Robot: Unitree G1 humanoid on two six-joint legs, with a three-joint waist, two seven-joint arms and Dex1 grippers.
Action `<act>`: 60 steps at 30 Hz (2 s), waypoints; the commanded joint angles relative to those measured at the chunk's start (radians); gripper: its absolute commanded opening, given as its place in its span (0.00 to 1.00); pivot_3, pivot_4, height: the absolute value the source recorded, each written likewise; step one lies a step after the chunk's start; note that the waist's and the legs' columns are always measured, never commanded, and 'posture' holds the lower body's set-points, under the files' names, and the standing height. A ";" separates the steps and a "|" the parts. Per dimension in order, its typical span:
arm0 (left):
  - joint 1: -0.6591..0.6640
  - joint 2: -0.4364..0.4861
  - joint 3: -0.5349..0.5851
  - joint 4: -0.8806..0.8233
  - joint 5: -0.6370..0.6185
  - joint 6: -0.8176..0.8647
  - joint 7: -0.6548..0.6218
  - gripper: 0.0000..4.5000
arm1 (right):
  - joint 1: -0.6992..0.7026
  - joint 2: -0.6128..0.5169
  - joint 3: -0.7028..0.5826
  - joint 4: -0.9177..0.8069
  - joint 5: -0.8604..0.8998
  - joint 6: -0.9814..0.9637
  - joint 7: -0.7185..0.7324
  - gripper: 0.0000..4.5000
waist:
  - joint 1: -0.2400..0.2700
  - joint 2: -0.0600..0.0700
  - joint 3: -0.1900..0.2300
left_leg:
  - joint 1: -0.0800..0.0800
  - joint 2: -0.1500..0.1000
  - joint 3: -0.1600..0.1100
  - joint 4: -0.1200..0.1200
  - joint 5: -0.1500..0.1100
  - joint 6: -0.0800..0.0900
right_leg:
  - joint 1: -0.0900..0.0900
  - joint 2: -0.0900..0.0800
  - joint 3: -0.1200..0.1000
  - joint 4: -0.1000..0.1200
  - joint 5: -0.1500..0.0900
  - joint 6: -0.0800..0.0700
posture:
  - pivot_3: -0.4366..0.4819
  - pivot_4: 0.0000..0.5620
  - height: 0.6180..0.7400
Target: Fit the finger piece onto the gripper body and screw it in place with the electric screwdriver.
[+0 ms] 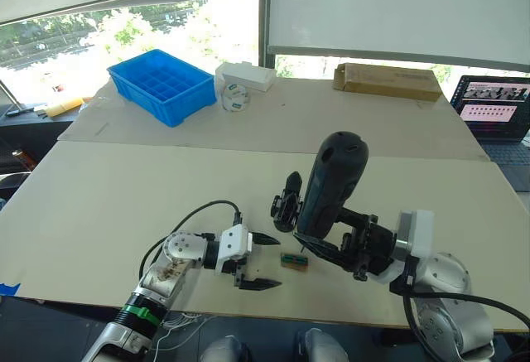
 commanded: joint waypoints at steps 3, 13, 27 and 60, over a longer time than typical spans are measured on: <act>-0.010 -0.017 -0.034 -0.001 0.007 -0.010 -0.008 1.00 | 0.008 -0.022 0.001 -0.020 0.022 -0.065 0.008 0.43 | 0.002 0.000 0.000 | 0.000 0.000 0.000 0.000 0.000 0.000 | 0.000 0.000 0.000 0.000 0.000 0.000 | 0.48 0.27 1.00; -0.024 -0.032 -0.034 0.040 0.022 -0.013 0.010 1.00 | 0.025 -0.043 0.015 -0.006 0.023 -0.086 0.003 0.43 | 0.002 0.000 0.000 | 0.000 0.000 -0.001 0.001 0.000 0.000 | 0.001 -0.001 0.000 0.000 0.000 0.000 | 0.48 0.27 1.00; 0.002 -0.030 -0.044 0.031 0.030 -0.011 0.017 1.00 | 0.026 -0.060 0.017 0.027 0.019 -0.117 0.017 0.43 | 0.003 0.000 0.000 | 0.000 0.000 -0.002 0.001 -0.001 0.001 | 0.001 -0.001 0.000 0.000 0.000 0.000 | 0.48 0.27 1.00; 0.004 -0.040 -0.047 0.056 0.030 -0.018 0.031 1.00 | -0.018 -0.092 0.037 0.033 0.025 -0.078 -0.021 0.43 | 0.003 0.000 0.000 | 0.001 0.000 -0.002 0.001 -0.001 0.002 | 0.002 -0.002 0.000 0.000 0.000 0.000 | 0.48 0.27 1.00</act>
